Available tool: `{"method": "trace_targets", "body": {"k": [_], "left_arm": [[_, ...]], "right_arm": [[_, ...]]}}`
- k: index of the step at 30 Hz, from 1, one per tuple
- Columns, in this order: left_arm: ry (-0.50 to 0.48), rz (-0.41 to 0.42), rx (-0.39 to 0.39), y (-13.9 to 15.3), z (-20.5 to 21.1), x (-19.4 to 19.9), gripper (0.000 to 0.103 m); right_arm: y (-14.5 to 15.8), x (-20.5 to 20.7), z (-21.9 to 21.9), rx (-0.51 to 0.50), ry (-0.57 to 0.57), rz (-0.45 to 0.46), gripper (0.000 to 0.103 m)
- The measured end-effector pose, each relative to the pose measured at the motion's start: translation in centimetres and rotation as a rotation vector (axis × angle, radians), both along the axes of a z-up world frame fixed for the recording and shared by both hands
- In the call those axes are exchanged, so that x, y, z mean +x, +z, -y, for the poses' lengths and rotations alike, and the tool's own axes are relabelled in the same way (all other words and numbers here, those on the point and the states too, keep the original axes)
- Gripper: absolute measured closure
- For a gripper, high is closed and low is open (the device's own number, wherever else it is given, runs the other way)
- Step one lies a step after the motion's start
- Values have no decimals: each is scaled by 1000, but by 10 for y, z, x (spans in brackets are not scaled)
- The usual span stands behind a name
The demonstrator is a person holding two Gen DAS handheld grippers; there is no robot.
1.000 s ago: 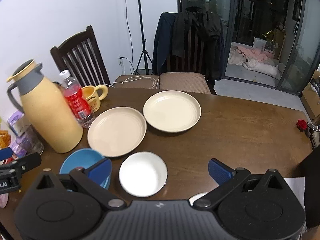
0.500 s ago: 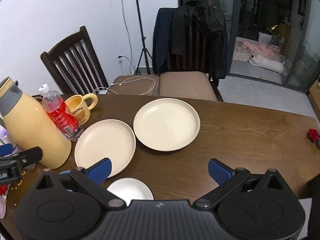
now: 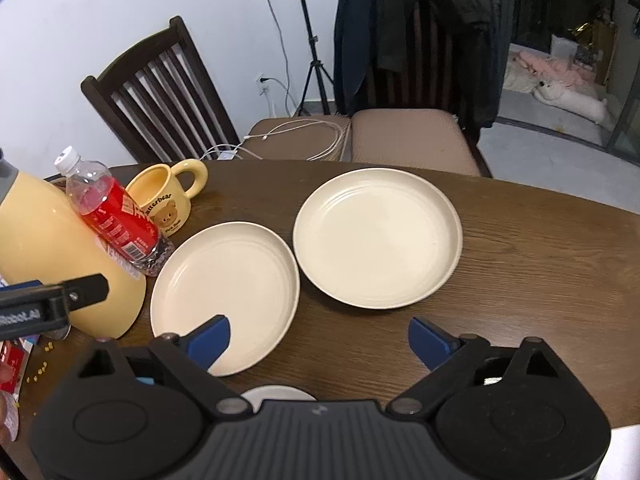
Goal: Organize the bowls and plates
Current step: 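Move both grippers past the blue bowl toward the cream plates by the thermos, then close both grippers on the rim of the cream plate beside the bottle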
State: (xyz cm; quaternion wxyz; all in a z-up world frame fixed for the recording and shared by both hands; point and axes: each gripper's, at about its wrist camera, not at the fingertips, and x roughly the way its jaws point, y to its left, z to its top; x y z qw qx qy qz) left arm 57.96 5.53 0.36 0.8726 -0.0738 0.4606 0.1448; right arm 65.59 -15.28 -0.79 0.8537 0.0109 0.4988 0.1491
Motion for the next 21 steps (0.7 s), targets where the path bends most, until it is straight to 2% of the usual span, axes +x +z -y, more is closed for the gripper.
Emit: {"method": "trace_targets", "body": {"k": [4, 6, 11, 16, 18, 21], "left_arm": [[30, -28, 1, -18, -12, 14, 1], [45, -44, -9, -26, -17, 18, 3], [69, -82, -21, -48, -28, 28, 11], [90, -118, -25, -66, -35, 38, 13], [98, -132, -41, -73, -40, 41, 16], [96, -157, -67, -84, -43, 46, 25]], "right_arm": [[-14, 18, -12, 7, 12, -17, 16], [-20, 26, -16, 23, 11, -27, 23], [-41, 40, -28, 51, 20, -60, 32], [-61, 52, -36, 47, 16, -90, 40], [-68, 56, -36, 47, 11, -99, 46], [-78, 62, -38, 44, 7, -111, 49]]}}
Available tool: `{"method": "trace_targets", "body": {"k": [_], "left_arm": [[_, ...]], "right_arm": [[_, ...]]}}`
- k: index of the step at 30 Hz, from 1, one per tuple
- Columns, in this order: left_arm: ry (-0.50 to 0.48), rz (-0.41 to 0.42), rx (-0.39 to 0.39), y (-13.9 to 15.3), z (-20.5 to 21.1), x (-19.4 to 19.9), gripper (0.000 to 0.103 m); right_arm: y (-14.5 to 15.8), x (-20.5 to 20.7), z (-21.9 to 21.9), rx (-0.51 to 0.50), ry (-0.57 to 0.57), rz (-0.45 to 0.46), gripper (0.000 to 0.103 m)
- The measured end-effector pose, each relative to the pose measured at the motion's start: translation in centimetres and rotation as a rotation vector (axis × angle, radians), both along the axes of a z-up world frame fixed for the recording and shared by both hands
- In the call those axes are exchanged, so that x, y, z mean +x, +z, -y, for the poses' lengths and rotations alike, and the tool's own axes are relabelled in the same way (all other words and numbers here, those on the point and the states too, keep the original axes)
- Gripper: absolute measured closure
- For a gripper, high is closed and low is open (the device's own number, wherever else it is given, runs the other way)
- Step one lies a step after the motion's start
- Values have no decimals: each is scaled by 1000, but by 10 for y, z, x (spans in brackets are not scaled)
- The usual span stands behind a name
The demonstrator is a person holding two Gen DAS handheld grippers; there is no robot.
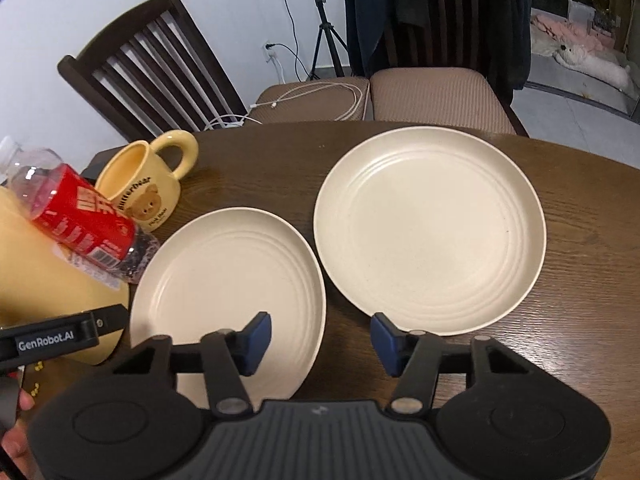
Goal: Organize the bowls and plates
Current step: 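Close both grippers on the rim of the cream plate beside the bottle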
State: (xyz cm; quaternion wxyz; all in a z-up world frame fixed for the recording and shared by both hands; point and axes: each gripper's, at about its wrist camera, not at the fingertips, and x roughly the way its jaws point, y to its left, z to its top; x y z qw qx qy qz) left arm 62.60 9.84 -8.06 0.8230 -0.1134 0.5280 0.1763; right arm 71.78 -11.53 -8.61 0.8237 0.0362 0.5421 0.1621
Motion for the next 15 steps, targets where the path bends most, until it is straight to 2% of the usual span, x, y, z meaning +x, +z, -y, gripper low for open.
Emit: {"method": "trace_targets", "body": {"k": [7, 12, 15], "left_arm": [[6, -32, 1, -20, 0, 7, 33], [27, -57, -7, -32, -2, 13, 39], [44, -79, -13, -39, -3, 14, 42]], "right_arm": [[-18, 7, -4, -2, 4, -25, 59], [-32, 10, -6, 16, -6, -47, 69], [-37, 12, -8, 23, -5, -53, 71]]}}
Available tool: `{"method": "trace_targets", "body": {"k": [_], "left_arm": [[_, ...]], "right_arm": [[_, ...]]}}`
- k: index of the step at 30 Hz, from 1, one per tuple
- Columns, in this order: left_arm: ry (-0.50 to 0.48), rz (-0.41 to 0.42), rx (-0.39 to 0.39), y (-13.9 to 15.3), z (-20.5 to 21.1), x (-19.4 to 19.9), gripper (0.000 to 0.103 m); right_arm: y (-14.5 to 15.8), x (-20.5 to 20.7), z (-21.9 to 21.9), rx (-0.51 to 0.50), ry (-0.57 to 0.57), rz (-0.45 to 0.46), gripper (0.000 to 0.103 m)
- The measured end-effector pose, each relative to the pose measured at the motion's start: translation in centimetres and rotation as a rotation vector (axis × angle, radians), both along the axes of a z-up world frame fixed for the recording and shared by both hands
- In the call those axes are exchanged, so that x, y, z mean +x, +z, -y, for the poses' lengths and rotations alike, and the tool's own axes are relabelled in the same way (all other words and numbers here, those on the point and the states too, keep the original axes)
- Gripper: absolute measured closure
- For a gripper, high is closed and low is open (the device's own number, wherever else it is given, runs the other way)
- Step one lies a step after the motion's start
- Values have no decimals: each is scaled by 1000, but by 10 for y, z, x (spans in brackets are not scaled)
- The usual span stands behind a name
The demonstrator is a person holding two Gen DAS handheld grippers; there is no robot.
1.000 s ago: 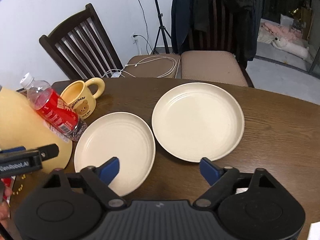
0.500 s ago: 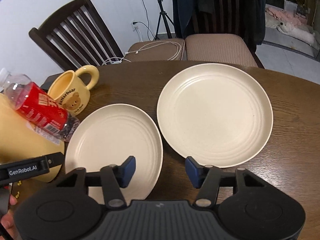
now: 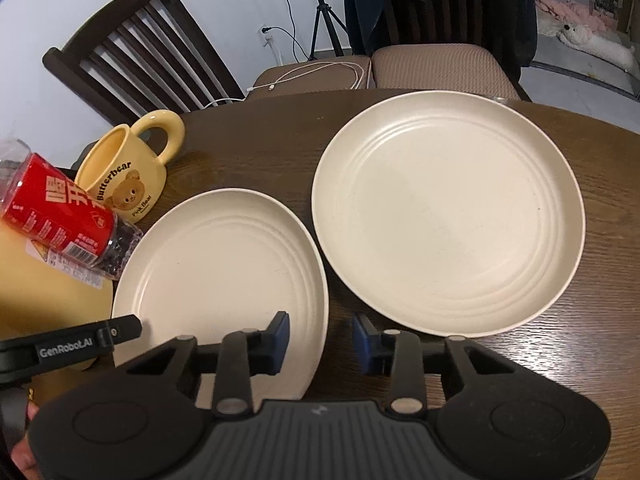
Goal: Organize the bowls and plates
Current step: 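Close both grippers on the rim of the cream plate beside the bottle, then lift the gripped cream plate rim with both grippers, tilting the plate up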
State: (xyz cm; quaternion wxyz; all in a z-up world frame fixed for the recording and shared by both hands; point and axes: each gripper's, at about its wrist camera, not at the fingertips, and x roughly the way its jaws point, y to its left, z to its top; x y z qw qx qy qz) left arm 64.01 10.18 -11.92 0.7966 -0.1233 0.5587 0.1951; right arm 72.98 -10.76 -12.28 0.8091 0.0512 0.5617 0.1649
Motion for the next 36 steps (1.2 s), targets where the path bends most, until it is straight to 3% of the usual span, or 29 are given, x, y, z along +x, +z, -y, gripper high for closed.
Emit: {"method": "trace_targets", "body": {"k": [9, 24, 29, 36], "left_arm": [[31, -43, -21, -14, -5, 6, 43], [46, -32, -42, -18, -7, 9, 63], [44, -10, -66, -19, -7, 7, 75], [36, 8, -63, -18, -7, 5, 78]], "right_arm": [[-8, 4, -3, 12, -6, -9, 77], [-17, 7, -6, 18, -13, -17, 89], [-19, 7, -6, 28, -14, -15, 92], [-19, 7, -6, 41, -21, -5, 93]]}}
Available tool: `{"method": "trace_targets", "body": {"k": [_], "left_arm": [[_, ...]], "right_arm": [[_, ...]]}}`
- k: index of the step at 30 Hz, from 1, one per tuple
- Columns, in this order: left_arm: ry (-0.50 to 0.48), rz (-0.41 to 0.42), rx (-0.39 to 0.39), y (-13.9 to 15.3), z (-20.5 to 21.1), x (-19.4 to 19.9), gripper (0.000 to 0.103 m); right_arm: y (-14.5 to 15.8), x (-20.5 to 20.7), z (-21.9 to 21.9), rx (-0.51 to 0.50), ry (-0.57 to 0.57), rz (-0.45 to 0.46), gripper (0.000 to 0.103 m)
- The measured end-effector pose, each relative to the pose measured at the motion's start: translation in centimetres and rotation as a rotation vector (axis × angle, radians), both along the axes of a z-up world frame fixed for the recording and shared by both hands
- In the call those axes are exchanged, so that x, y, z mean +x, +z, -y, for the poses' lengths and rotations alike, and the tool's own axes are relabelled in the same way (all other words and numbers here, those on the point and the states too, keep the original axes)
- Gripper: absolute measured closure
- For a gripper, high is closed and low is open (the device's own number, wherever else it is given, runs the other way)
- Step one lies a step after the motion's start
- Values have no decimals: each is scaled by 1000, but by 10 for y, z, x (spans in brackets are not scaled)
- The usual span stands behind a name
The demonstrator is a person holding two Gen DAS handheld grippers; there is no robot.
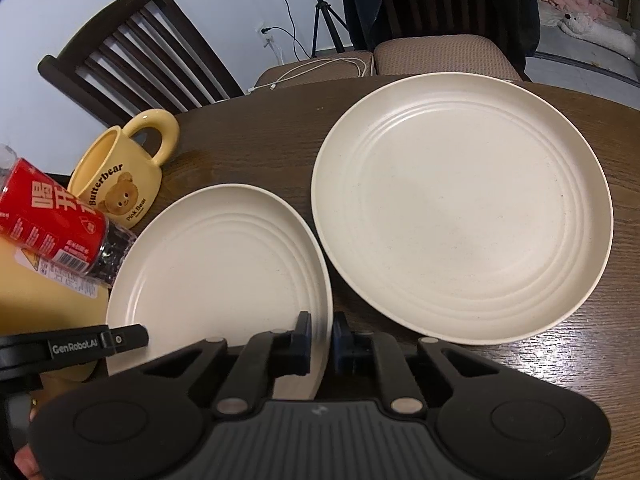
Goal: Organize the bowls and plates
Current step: 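Lift the gripped cream plate rim with both grippers, tilting the plate up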
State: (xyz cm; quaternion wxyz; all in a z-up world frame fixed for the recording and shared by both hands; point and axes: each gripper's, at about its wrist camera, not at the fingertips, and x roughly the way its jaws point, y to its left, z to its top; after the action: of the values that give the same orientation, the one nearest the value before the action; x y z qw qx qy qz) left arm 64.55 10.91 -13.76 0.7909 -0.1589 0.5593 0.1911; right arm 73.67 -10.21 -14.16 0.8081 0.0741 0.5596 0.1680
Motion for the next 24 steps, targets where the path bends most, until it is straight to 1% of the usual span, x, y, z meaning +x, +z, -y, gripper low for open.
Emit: {"method": "trace_targets", "body": {"k": [14, 18, 24], "left_arm": [[-37, 13, 39, 2, 11, 0, 80], [-45, 21, 52, 5, 13, -1, 82], [-46, 33, 50, 9, 11, -1, 83]], "right_arm": [[2, -4, -1, -10, 18, 34, 93], [3, -6, 0, -13, 20, 48, 93], [7, -8, 1, -12, 24, 66, 93]]}}
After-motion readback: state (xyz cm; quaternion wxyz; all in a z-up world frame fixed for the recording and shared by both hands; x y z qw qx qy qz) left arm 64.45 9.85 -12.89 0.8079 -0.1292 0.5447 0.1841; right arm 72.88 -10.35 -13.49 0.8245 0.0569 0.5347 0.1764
